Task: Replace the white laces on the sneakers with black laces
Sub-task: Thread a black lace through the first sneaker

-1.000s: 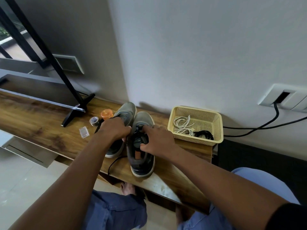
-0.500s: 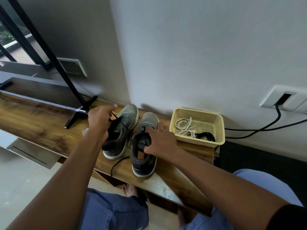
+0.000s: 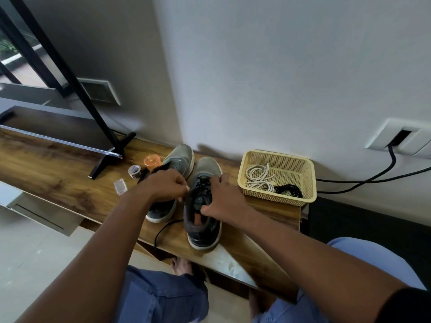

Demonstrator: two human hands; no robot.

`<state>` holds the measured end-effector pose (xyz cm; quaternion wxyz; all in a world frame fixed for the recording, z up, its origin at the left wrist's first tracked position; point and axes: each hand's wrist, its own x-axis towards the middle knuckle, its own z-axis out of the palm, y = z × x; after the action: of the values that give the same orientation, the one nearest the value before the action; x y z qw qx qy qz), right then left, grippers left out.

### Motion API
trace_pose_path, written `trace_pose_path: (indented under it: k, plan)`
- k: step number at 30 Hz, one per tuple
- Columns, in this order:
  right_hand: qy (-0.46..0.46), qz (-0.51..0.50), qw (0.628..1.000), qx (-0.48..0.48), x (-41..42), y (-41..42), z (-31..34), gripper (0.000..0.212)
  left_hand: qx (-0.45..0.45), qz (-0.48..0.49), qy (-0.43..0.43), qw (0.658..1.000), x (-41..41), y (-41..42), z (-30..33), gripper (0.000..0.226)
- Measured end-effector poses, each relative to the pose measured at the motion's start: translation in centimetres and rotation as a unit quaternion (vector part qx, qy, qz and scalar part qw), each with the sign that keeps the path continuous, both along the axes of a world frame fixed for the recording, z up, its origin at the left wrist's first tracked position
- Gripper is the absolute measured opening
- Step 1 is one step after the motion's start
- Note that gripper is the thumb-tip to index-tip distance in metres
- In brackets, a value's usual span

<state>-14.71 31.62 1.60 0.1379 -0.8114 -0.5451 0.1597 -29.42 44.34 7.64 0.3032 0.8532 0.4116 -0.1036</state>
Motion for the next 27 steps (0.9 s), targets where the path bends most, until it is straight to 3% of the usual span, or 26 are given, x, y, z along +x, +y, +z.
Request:
trace_pose_path:
  k: [3, 6, 9, 14, 21, 23, 24, 27]
  plan:
    - [0.010, 0.000, 1.000, 0.004, 0.1, 0.0, -0.1, 0.082, 0.024, -0.004, 0.034, 0.999, 0.3, -0.1, -0.1, 0.039]
    - [0.012, 0.000, 1.000, 0.003, 0.2, 0.0, -0.1, 0.083, 0.091, 0.066, -0.036, 0.993, 0.2, 0.3, -0.3, 0.047]
    - [0.007, 0.003, 1.000, -0.011, 0.4, 0.0, 0.1, 0.082, 0.066, 0.164, -0.139, 0.974, 0.3, 0.3, -0.4, 0.038]
    - [0.002, 0.011, 1.000, -0.025, 0.4, -0.1, 0.2, 0.085, 0.038, 0.353, -0.317, 0.879, -0.1, 0.9, 1.2, 0.027]
    - [0.014, 0.011, 0.999, -0.042, 0.3, -0.1, 0.8, 0.087, 0.007, 0.398, -0.497, 0.771, -0.2, 0.3, 1.8, 0.034]
    - [0.017, 0.013, 0.999, -0.040, 0.3, -0.1, 0.8, 0.086, -0.031, 0.361, -0.520, 0.773, -0.1, 0.4, 1.8, 0.040]
    - [0.016, 0.014, 0.999, -0.040, 0.3, -0.1, 0.9, 0.085, -0.036, 0.324, -0.516, 0.792, -0.2, 0.6, 1.7, 0.042]
    - [-0.007, 0.021, 0.999, -0.042, 0.2, -0.1, 0.9, 0.085, 0.037, 0.157, -0.434, 0.886, -0.5, 0.7, 1.3, 0.040]
